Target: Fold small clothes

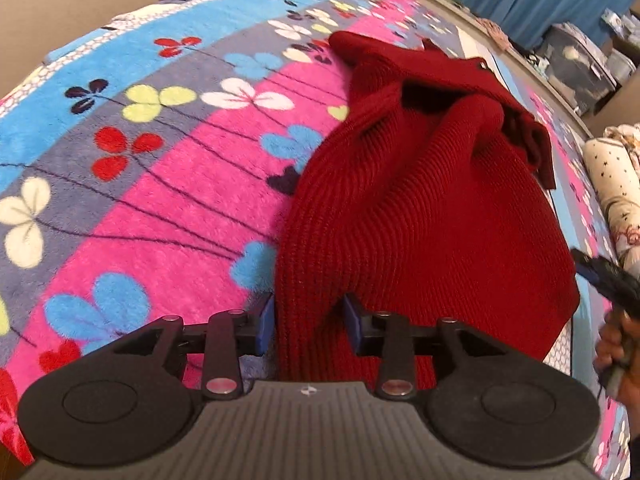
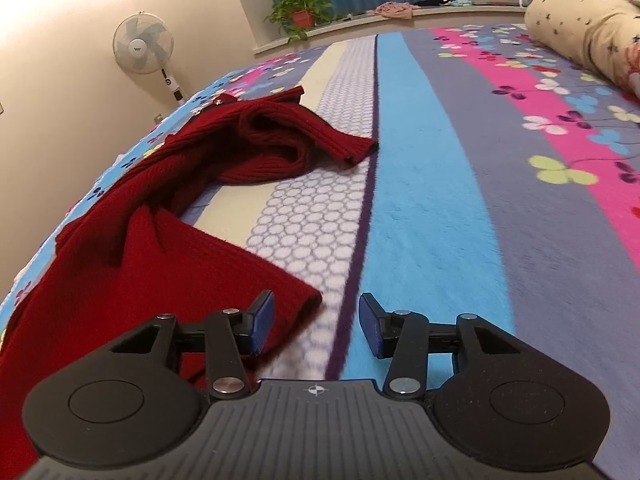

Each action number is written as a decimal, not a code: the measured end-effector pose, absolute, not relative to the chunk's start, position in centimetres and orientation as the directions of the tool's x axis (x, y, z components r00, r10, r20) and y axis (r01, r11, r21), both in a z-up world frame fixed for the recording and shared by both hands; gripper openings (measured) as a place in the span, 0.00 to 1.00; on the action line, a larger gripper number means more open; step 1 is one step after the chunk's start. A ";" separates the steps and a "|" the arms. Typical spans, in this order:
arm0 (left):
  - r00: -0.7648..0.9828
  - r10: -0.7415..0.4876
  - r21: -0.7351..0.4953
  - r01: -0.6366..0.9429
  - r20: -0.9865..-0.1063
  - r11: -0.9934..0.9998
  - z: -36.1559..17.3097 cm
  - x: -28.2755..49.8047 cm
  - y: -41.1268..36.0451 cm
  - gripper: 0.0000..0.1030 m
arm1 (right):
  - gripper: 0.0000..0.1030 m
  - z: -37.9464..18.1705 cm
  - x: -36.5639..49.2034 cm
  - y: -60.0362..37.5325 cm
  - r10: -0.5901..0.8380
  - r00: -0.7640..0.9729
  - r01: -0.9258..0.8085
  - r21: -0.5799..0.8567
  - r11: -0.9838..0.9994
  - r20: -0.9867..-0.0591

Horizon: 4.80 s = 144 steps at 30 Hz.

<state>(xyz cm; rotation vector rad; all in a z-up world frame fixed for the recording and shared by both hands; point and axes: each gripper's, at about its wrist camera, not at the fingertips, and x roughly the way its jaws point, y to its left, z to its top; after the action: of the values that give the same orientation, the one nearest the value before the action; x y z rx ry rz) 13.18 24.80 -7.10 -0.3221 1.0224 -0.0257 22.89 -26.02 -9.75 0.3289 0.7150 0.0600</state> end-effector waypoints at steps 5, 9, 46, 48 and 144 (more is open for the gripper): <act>0.511 -0.158 -0.246 -0.108 -0.845 0.963 -7.6 13.7 24.0 0.40 | 0.49 -11.2 24.8 -24.4 0.177 0.764 -0.025 0.245 0.969 -0.620; 0.511 -0.142 -0.220 -0.096 -0.848 0.971 -7.6 14.2 23.4 0.36 | 0.07 -10.7 24.1 -23.0 0.216 0.774 -0.116 0.201 0.973 -0.596; 0.472 -0.350 -0.289 0.198 -0.809 0.937 -6.5 6.2 21.6 0.38 | 0.37 -8.7 7.1 -29.6 -0.056 0.608 0.222 0.102 0.970 -0.792; 0.488 -0.342 -0.249 0.246 -0.803 0.937 -6.4 6.0 20.8 0.22 | 0.08 -8.5 7.1 -28.6 -0.031 0.626 0.163 0.092 0.982 -0.779; 0.782 -0.001 0.350 0.280 -0.623 0.894 -7.8 38.1 -8.4 0.15 | 0.49 -7.4 16.3 -25.2 -0.012 0.553 -0.167 -0.124 0.978 -0.833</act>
<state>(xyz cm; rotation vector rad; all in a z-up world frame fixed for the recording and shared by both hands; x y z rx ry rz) 38.06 -8.38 -7.82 0.4460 0.6603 -0.1570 16.29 -25.16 -7.40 -0.1982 0.9828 0.0927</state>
